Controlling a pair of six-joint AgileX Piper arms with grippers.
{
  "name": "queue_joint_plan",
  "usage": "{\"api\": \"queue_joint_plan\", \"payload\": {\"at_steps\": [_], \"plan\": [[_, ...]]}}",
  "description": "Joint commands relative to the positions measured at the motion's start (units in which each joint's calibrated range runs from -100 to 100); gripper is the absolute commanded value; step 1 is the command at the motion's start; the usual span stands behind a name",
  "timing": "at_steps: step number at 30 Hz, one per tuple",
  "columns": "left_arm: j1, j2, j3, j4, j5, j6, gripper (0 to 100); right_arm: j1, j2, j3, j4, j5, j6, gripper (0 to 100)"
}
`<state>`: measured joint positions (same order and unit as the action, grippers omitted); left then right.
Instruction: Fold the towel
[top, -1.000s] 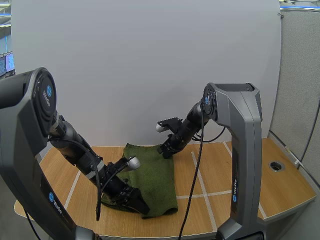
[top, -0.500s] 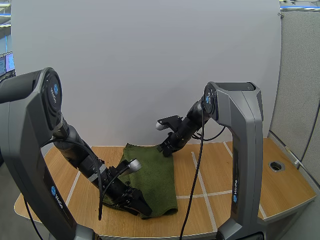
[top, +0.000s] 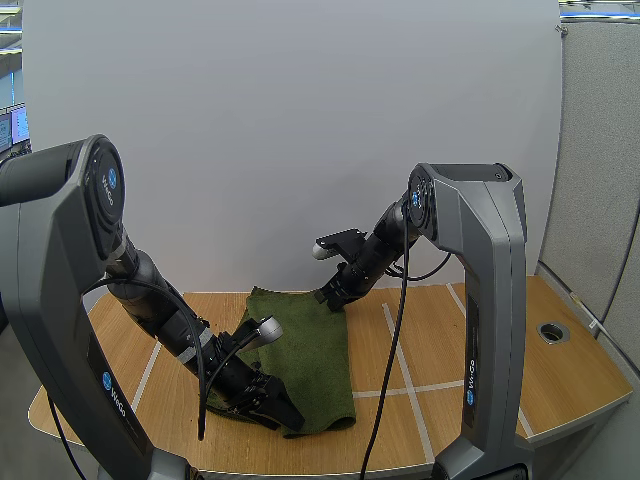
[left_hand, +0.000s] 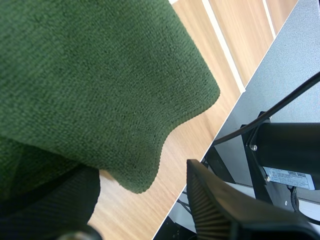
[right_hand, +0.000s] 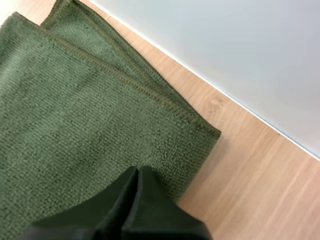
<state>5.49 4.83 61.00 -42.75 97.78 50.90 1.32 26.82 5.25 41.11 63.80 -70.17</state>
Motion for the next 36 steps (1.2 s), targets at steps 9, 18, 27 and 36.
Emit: {"api": "queue_joint_plan", "payload": {"at_steps": [9,18,27,36], "plan": [[-0.22,0.2,-0.3,-0.8,1.5,0.7,81,-0.3,1.4,0.4,0.2,-1.5,-0.3,0],[-0.22,0.2,-0.2,-2.4,1.0,2.5,74,-0.3,1.4,0.4,0.2,-1.5,-0.3,0],[-0.22,0.2,-0.2,-2.4,0.6,2.6,19,-0.3,1.4,0.4,0.2,-1.2,-0.3,0],[-0.22,0.2,-1.1,-1.3,2.2,3.3,0,-0.3,1.4,0.4,0.2,-1.2,-0.3,0]]}}
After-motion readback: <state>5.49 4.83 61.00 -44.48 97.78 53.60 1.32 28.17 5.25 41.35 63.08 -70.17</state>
